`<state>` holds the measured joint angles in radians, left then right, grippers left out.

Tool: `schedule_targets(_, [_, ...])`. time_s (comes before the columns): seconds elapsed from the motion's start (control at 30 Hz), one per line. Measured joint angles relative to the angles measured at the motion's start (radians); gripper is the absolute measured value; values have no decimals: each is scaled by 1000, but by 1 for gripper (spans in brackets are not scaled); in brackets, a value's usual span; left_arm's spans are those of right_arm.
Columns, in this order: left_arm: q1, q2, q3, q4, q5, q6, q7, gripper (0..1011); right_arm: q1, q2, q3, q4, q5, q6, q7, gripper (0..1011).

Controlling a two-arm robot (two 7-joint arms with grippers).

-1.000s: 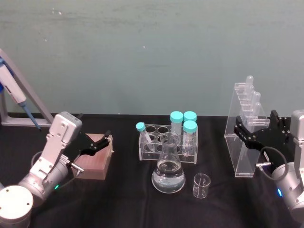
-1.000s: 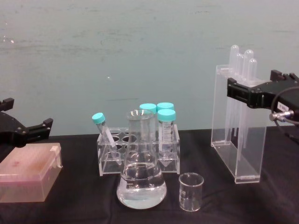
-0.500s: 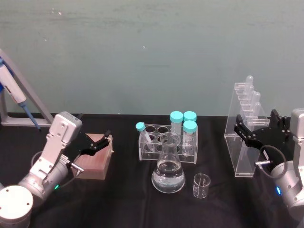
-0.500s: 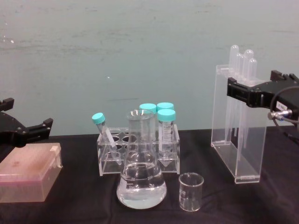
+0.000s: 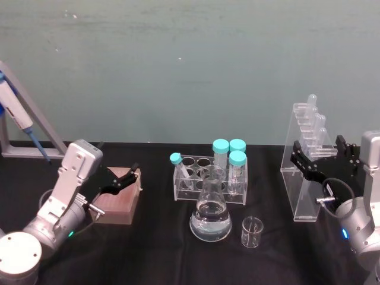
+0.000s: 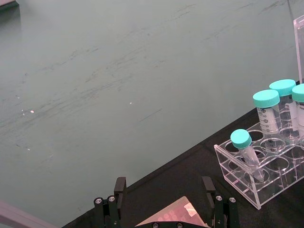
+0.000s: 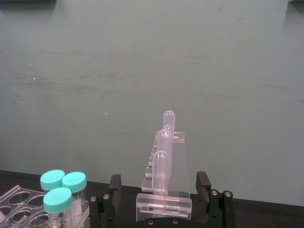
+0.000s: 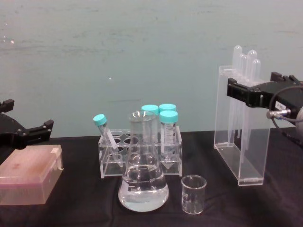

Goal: Place the experimental apparatus aside using one hand.

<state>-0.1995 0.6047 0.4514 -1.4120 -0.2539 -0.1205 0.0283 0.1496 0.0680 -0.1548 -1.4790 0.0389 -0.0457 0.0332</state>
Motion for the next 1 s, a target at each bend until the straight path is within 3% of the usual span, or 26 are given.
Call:
schedule_targets(0.37, [0,0,0,0,0,0,0,1000,5,-27,20,11,-18,11,14,1003])
schedule_targets(1.0, [0,0,0,0,0,0,0,1000,20,-43,31,29,-38,4,27,1003])
